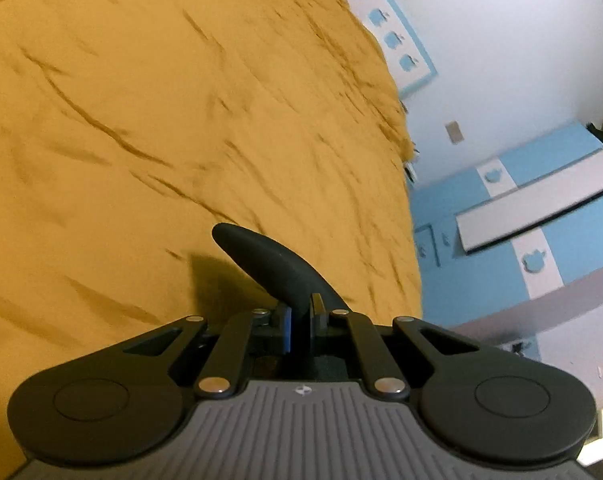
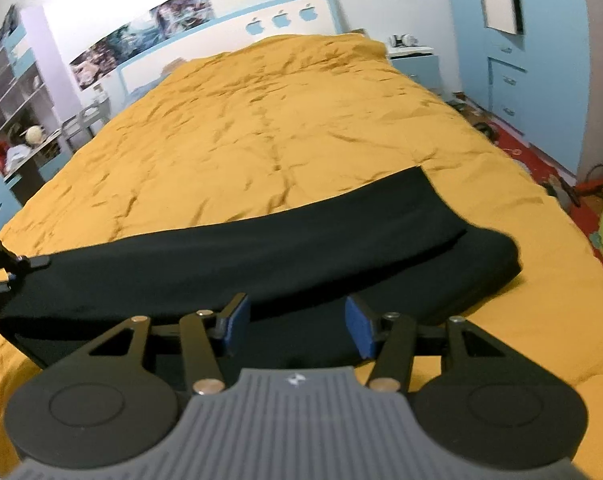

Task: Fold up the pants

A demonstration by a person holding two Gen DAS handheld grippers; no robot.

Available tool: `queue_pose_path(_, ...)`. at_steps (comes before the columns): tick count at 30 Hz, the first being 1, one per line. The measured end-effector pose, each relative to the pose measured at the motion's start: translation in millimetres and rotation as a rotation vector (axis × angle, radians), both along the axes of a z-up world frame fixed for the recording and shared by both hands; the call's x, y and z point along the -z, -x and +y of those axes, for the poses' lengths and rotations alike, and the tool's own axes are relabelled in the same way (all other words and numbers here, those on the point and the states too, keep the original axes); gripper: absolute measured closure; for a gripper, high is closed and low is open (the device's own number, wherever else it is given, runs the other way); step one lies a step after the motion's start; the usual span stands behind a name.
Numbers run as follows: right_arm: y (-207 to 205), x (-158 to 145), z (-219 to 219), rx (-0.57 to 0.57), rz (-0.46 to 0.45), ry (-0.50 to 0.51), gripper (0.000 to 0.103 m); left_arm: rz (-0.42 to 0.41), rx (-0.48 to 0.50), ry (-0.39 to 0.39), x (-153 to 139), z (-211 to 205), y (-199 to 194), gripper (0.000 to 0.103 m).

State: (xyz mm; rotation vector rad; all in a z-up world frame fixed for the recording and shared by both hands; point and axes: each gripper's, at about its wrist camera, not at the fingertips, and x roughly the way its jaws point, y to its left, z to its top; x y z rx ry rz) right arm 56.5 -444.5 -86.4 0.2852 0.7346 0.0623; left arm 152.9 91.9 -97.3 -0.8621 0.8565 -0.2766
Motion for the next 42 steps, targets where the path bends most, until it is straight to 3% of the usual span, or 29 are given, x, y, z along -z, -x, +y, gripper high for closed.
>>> queue_pose_path(3, -3.8, -1.5, 12.5, -0.047, 0.001, -0.001, 0.053, 0.036, -0.016, -0.058, -0.6, 16.1, 2.4, 0.095)
queue_pose_path(5, -7.9, -1.5, 18.8, -0.063, 0.003, 0.003, 0.054, 0.058, -0.003, -0.052, -4.9, 13.6, 1.1, 0.096)
queue_pose_path(7, -11.0, -0.5, 21.4, -0.063, 0.007, 0.002, 0.054, 0.034, 0.023, -0.077, -21.1, 4.4, -1.4, 0.096)
queue_pose_path(13, -18.3, -1.7, 8.3, -0.065, 0.02, 0.018, 0.054, -0.058, 0.163, -0.204, -104.0, -66.1, -16.9, 0.095)
queue_pose_path(19, -20.6, -3.1, -29.0, -0.039, -0.01, -0.017, 0.054, -0.09, 0.318, -0.258, -149.9, -165.7, -40.8, 0.095)
queue_pose_path(23, -25.1, -2.8, -53.6, -0.011, -0.035, -0.044, 0.055, -0.055, 0.406, -0.232, -140.4, -234.5, -56.9, 0.095)
queue_pose_path(28, -23.0, -2.7, -77.7, 0.026, -0.066, -0.079, 0.055, 0.049, 0.435, -0.227, -89.6, -299.3, -80.6, 0.095)
queue_pose_path(32, -19.3, 2.5, -90.3, 0.046, -0.066, -0.089, 0.055, 0.161, 0.45, -0.212, -35.9, -329.5, -90.9, 0.095)
queue_pose_path(36, -17.3, 8.2, -96.3, 0.064, -0.053, -0.094, 0.055, 0.23, 0.49, -0.173, -3.3, -340.3, -96.9, 0.088)
queue_pose_path(39, -17.1, 10.1, -97.4, 0.066, -0.048, -0.1, 0.055, 0.207, 0.544, -0.16, -6.0, -338.3, -92.2, 0.075)
queue_pose_path(42, -15.9, 8.1, -95.5, 0.053, -0.05, -0.119, 0.055, 0.124, 0.563, -0.169, -26.5, -320.5, -84.9, 0.062)
